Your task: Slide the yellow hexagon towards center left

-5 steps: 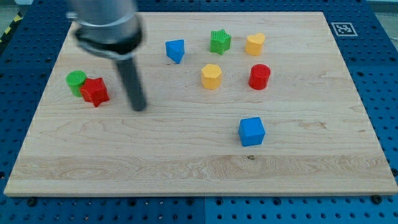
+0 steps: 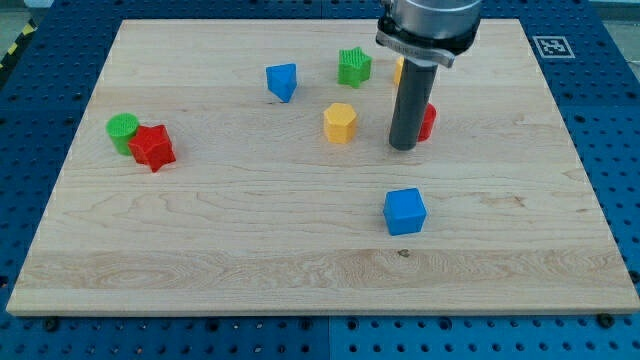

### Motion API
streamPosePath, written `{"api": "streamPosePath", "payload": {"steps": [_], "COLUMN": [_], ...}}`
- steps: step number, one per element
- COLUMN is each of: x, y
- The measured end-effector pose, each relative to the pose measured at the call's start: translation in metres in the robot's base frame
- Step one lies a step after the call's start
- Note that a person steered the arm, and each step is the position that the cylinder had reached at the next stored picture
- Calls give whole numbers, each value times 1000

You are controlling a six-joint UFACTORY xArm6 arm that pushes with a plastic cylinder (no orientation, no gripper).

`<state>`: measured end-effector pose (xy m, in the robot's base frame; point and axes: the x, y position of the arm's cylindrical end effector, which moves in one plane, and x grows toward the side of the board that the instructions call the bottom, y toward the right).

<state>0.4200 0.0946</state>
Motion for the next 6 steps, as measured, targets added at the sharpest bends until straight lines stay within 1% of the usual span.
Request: {"api": "streamPosePath", "payload": {"steps": [1,2,4,6], "x": [-15,-15,-15,-17], "y": [0,-14,-80,-122]}}
